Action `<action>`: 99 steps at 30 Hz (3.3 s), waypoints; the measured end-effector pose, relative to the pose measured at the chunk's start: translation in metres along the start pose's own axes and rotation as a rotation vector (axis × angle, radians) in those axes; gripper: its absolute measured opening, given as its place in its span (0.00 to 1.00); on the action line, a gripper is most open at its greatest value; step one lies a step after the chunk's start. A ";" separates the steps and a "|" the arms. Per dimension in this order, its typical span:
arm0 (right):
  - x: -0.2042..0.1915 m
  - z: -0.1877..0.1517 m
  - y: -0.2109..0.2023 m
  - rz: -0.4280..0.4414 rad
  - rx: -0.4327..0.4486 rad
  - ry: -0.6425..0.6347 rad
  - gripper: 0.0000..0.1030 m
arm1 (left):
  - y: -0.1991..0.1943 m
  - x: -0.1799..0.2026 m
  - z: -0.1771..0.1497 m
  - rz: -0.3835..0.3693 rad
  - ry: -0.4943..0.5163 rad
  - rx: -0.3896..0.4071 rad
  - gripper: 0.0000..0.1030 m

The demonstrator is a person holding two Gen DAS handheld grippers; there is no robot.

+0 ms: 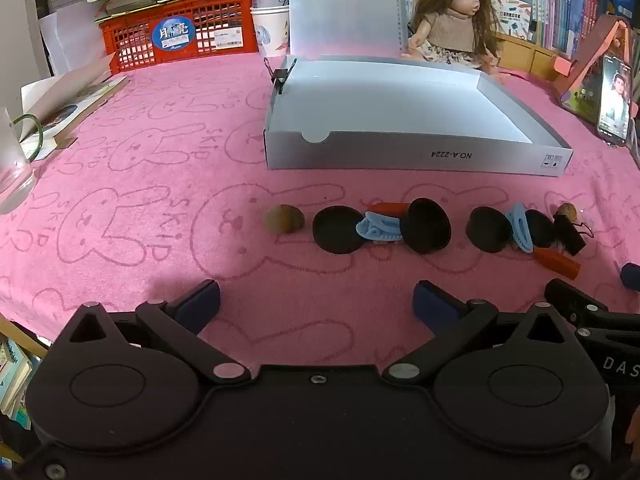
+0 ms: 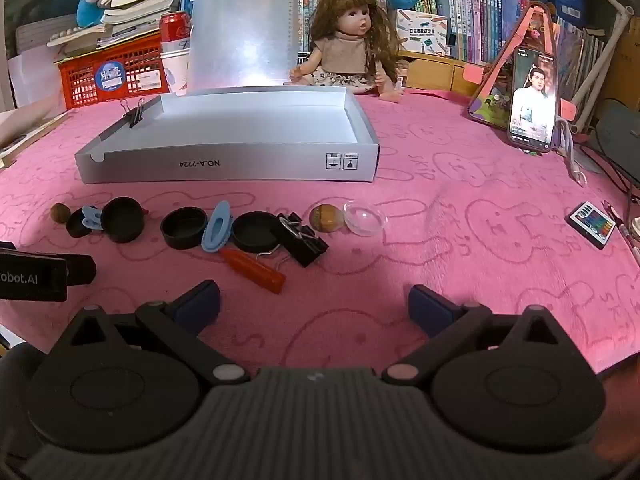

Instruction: Organize rigid objects

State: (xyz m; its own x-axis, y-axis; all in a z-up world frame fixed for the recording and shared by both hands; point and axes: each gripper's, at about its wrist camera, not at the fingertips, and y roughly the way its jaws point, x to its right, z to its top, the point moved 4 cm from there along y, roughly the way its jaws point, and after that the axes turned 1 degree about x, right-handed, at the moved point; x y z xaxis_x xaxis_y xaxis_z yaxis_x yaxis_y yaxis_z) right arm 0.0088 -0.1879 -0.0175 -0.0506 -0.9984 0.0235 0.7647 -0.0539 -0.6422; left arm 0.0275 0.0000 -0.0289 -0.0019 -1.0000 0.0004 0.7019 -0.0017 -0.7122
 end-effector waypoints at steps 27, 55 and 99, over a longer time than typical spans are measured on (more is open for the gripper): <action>-0.001 0.000 0.002 -0.005 -0.017 0.013 1.00 | 0.000 0.000 0.002 0.004 0.004 -0.012 1.00; -0.002 0.000 0.001 -0.006 -0.014 0.012 1.00 | 0.000 0.000 0.002 0.004 0.004 -0.013 1.00; -0.003 -0.001 -0.011 0.048 0.026 0.075 0.88 | -0.005 -0.003 -0.001 -0.008 0.009 0.013 0.96</action>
State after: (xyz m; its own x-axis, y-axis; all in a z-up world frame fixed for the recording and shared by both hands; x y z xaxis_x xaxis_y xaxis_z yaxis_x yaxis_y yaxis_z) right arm -0.0003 -0.1840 -0.0111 -0.0607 -0.9960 -0.0653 0.7839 -0.0071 -0.6208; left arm 0.0233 0.0034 -0.0267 -0.0143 -0.9999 -0.0005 0.7107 -0.0098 -0.7034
